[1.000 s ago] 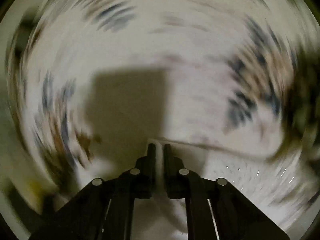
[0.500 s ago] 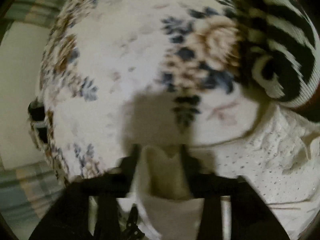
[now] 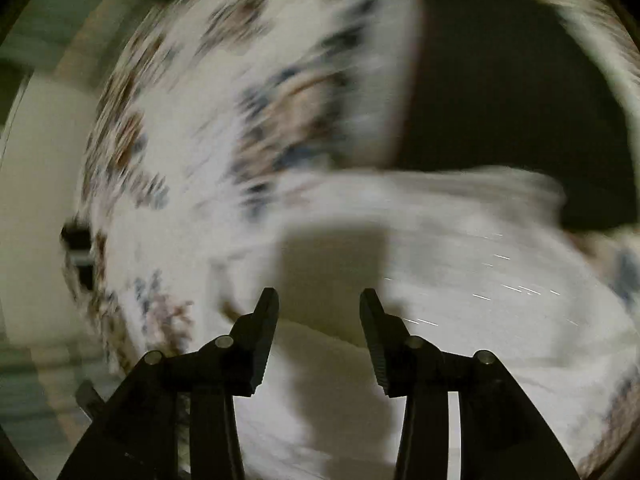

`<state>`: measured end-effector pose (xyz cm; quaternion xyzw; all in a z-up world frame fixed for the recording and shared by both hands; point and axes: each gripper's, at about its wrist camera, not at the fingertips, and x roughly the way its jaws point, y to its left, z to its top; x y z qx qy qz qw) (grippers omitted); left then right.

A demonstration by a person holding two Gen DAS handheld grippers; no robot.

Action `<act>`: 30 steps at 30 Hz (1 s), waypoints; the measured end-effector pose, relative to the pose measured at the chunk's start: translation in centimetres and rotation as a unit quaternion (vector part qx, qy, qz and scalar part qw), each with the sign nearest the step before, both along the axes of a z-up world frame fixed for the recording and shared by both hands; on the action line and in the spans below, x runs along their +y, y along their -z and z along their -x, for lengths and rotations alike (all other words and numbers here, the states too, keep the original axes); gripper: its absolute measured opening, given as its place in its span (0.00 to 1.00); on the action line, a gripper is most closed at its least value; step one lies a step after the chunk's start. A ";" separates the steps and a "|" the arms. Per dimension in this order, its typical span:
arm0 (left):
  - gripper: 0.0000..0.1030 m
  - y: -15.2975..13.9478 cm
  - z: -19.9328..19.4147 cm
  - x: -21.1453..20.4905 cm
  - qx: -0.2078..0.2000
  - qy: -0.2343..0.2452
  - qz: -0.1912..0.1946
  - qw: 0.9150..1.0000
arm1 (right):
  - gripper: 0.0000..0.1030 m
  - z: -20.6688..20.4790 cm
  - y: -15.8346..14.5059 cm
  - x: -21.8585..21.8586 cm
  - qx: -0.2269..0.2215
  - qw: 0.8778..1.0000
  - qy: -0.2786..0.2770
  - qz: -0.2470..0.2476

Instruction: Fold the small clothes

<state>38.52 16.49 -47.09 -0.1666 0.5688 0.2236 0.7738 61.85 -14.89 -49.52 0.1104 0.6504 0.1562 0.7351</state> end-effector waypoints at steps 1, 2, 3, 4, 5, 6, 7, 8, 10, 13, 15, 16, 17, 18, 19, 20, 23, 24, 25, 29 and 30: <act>0.86 -0.4 -0.1 -0.5 -0.003 0.004 -0.005 1.000 | 0.44 1.2 -0.9 -3.4 -0.013 0.999 0.024 0.020; 0.86 -0.8 -0.3 -1.0 -0.007 0.009 -0.011 1.000 | 0.47 2.6 -1.0 -5.9 -0.017 0.998 0.039 0.040; 0.86 -1.0 -0.7 -1.4 -0.009 0.011 -0.015 1.000 | 0.47 3.8 -0.7 -8.5 -0.013 0.996 0.052 0.068; 0.86 -1.2 -0.7 -2.0 -0.011 0.017 -0.019 1.000 | 0.47 4.6 -0.2 -9.9 -0.008 0.995 0.057 0.085; 0.86 -1.3 -1.0 -2.8 -0.010 0.024 -0.024 0.999 | 0.47 5.7 0.8 -11.8 0.004 0.992 0.065 0.108; 0.86 -1.3 -1.0 -3.6 -0.011 0.032 -0.028 0.999 | 0.47 6.6 2.0 -13.2 0.020 0.989 0.075 0.122; 0.86 -1.3 -1.2 -4.4 -0.011 0.041 -0.033 0.999 | 0.47 7.6 3.4 -14.8 0.039 0.987 0.084 0.128; 0.86 -1.2 -1.4 -5.0 -0.010 0.049 -0.037 0.998 | 0.47 8.2 4.4 -15.4 0.048 0.987 0.090 0.128; 0.86 -0.9 -1.5 -6.7 -0.004 0.067 -0.045 0.997 | 0.47 9.3 6.3 -16.7 0.059 0.984 0.108 0.132; 0.86 -0.5 -1.5 -8.8 0.006 0.086 -0.057 0.995 | 0.47 10.3 8.9 -17.1 0.063 0.982 0.123 0.132; 0.86 -0.4 -1.5 -9.5 0.011 0.093 -0.065 0.994 | 0.17 10.6 8.9 -16.6 0.037 0.982 0.122 0.137; 0.86 -0.5 -1.4 -9.8 0.013 0.095 -0.070 0.993 | 0.03 10.7 8.4 -16.2 0.020 0.983 0.117 0.142; 0.86 -0.6 -1.3 -9.9 0.013 0.096 -0.076 0.992 | 0.03 11.0 8.2 -15.7 0.010 0.982 0.113 0.151; 0.86 -0.7 -1.3 -10.0 0.014 0.096 -0.081 0.992 | 0.03 11.1 7.6 -15.4 -0.003 0.982 0.111 0.154; 0.86 -0.8 -1.2 -10.0 0.015 0.096 -0.086 0.992 | 0.03 11.3 6.8 -15.4 -0.019 0.982 0.108 0.157; 0.86 -0.8 -1.2 -10.0 0.016 0.095 -0.087 0.992 | 0.03 11.7 5.4 -15.9 -0.041 0.980 0.107 0.162; 0.86 -1.2 -1.0 -9.7 0.016 0.086 -0.093 0.992 | 0.03 12.1 2.8 -17.8 -0.073 0.977 0.116 0.160; 0.86 -1.3 -0.9 -9.6 0.015 0.082 -0.094 0.992 | 0.03 12.2 2.3 -18.5 -0.076 0.976 0.122 0.160; 0.86 -1.3 -0.9 -9.6 0.015 0.079 -0.095 0.992 | 0.03 12.5 2.1 -18.9 -0.081 0.975 0.127 0.166; 0.86 -1.2 -1.1 -9.6 0.015 0.067 -0.088 0.994 | 0.05 11.3 6.7 -20.0 0.009 0.993 0.094 0.077; 0.86 -1.1 -1.1 -9.7 0.015 0.067 -0.088 0.994 | 0.14 11.1 7.5 -20.5 0.024 0.994 0.096 0.048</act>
